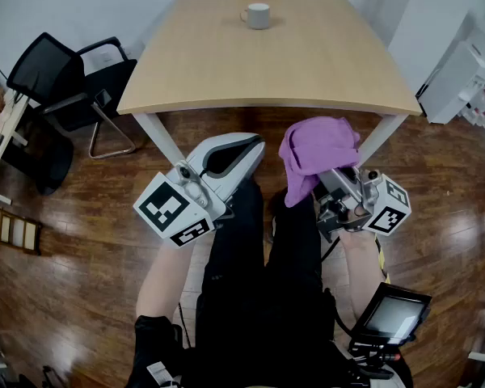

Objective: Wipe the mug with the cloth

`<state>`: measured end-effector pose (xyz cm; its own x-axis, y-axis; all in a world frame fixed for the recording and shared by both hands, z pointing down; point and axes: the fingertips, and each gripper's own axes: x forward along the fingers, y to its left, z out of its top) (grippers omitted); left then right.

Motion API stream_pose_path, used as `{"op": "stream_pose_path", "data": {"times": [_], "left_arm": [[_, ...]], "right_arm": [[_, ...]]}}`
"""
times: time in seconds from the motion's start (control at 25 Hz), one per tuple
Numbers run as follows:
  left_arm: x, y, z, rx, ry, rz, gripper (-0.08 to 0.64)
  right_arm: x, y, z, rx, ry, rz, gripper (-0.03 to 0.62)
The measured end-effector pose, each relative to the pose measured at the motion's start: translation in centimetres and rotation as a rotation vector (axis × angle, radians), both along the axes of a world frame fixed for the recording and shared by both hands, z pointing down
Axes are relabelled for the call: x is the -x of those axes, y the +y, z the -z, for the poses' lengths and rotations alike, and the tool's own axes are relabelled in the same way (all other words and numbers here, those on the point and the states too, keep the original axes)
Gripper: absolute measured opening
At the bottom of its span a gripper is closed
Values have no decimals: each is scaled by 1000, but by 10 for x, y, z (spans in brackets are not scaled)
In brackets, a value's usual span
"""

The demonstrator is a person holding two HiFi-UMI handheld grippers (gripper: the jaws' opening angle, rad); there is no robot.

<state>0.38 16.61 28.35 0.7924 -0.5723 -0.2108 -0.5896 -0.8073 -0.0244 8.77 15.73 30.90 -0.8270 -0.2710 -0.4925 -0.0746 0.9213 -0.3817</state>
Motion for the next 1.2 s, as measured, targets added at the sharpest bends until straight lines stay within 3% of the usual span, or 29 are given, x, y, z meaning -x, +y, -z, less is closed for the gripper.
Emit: {"op": "stream_pose_path", "data": {"times": [0.2, 0.4, 0.56, 0.84, 1.2], "left_arm": [[5, -9, 1, -49, -14, 26, 23], [34, -78, 20, -57, -20, 34, 23], [36, -112, 25, -74, -38, 27, 23], [28, -173, 23, -68, -123, -25, 23], [53, -289, 15, -23, -241, -87, 23]], "right_arm": [[15, -18, 0, -34, 15, 47, 78], [49, -87, 19, -24, 33, 64, 78], [53, -118, 25, -43, 38, 71, 78], [47, -175, 33, -65, 35, 39, 78], [81, -282, 40, -62, 60, 0, 78]]}}
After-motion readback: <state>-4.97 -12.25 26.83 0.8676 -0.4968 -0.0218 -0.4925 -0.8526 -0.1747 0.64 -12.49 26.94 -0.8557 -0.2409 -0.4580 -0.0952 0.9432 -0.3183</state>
